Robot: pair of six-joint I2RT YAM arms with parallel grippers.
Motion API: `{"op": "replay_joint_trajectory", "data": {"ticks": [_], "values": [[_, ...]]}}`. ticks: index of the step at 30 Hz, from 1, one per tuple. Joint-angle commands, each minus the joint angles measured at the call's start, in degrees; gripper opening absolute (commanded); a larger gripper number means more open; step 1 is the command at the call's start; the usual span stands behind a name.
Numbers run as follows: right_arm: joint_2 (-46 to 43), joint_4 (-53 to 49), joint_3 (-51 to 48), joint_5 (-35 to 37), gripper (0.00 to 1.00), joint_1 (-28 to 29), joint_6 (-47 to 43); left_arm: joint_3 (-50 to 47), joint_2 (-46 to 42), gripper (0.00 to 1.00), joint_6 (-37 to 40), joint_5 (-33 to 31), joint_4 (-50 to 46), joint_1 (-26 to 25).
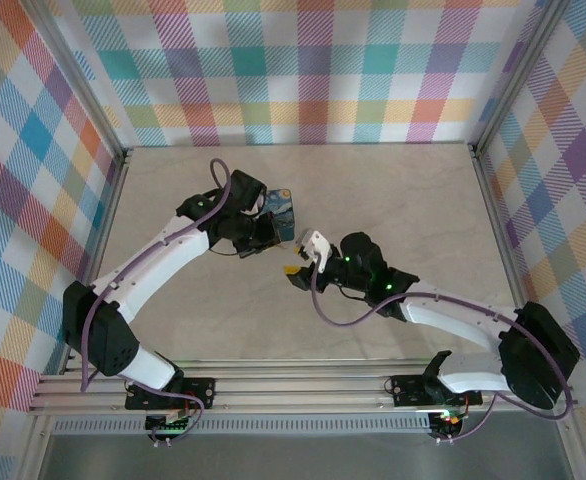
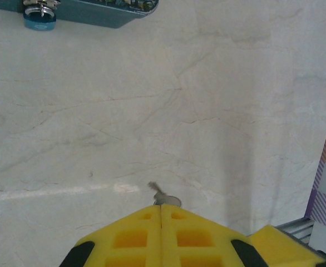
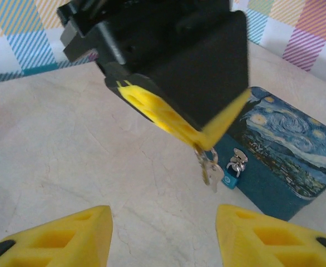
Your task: Unlock a padlock with a key
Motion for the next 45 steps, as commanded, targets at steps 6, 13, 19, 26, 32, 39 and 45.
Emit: {"op": "replay_joint_trajectory", "data": {"ticks": [6, 13, 19, 26, 32, 39, 45], "values": [[5.66, 5.13, 2.32, 5.29, 0.46, 4.13, -15.37, -1.69, -2.18, 0.00, 0.86, 1.92, -2.21, -0.85], [9.36, 6.13, 5.63, 6.26, 0.43, 4.67, -17.84, -3.15, -3.66, 0.00, 2.28, 0.83, -2.86, -0.79], [9.69, 6.06, 6.03, 7.78, 0.40, 4.66, -17.71, -3.19, -3.88, 0.00, 4.04, 0.02, -4.18, -0.85], [6.19, 6.48, 2.38, 6.98, 0.39, 4.72, -16.67, -4.01, -4.22, 0.00, 5.26, -1.05, -4.43, 0.07], [1.54, 5.38, -1.12, 7.12, 0.39, 4.69, -17.97, -4.42, -4.27, 0.00, 7.01, 0.07, -3.27, 0.58], [1.15, 5.20, -1.06, 5.95, 0.42, 3.99, -18.83, -3.09, -2.66, 0.00, 9.81, 1.33, -3.48, 0.65], [5.70, 9.79, -0.30, 5.92, 0.45, 3.94, -15.14, -3.84, -2.51, 0.00, 8.29, 3.00, -1.82, 0.72]]}}
